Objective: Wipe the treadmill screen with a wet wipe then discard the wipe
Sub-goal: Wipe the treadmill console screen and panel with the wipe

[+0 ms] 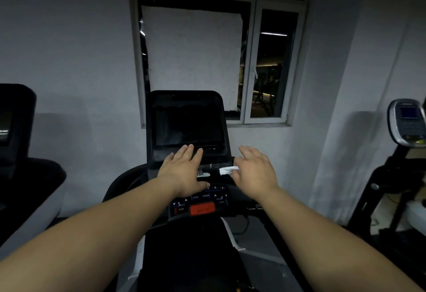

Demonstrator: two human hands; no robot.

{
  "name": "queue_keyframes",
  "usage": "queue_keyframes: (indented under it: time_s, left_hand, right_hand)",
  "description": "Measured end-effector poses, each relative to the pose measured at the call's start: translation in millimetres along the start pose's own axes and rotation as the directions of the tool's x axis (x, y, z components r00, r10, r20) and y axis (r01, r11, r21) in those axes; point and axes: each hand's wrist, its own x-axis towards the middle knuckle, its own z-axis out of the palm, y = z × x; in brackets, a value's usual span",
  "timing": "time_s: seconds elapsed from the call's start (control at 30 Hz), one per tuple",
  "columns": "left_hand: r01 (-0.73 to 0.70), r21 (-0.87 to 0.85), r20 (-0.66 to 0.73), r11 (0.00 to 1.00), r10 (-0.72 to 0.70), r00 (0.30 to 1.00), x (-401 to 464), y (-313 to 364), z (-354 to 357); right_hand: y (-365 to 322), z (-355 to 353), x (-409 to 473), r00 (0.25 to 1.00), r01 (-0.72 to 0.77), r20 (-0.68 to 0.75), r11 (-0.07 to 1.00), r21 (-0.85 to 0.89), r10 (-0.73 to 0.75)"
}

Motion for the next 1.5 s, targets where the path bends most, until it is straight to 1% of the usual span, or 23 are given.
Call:
queue_keyframes:
  time_s: [0.27, 0.47, 0.93, 1.07, 1.23, 1.5]
  left_hand:
    - [0.013, 0.006, -0.010, 1.000, -0.013, 1.000, -26.1, 17.5, -11.8]
    - [0.035, 0.008, -0.015, 0.999, -0.035, 0.999, -39.7, 43.4, -17.8]
    - [0.036, -0.004, 0.014, 0.999, -0.036, 0.999, -97.9, 174.5, -19.8]
    - [0.034, -0.006, 0.020, 0.999, -0.034, 0.999, -113.6, 203.1, -20.5]
    - [0.040, -0.015, 0.034, 0.999, -0.039, 0.999, -126.0, 223.7, -15.5]
    - [0.009, -0.021, 0.125, 1.000, -0.007, 0.992, -136.9, 237.9, 22.2]
  right_hand:
    - [-3.6, -20.8, -21.1, 1.000, -0.005, 0.004, 1.000, 0.020, 0.005]
    - [8.5, -34.3, -44.0, 1.000, 0.007, -0.008, 1.000, 0.025, -0.007]
    - [84.2, -85.0, -148.1, 1.000, 0.002, 0.021, 0.999, 0.037, -0.003]
    - [99.3, -94.3, -169.6, 0.999, 0.001, 0.041, 0.999, 0.041, -0.003]
    - [109.8, -97.3, -190.3, 0.999, -0.003, 0.032, 0.997, 0.077, 0.000]
    - [117.8, -65.1, -229.0, 0.995, -0.037, 0.095, 0.996, 0.079, 0.030]
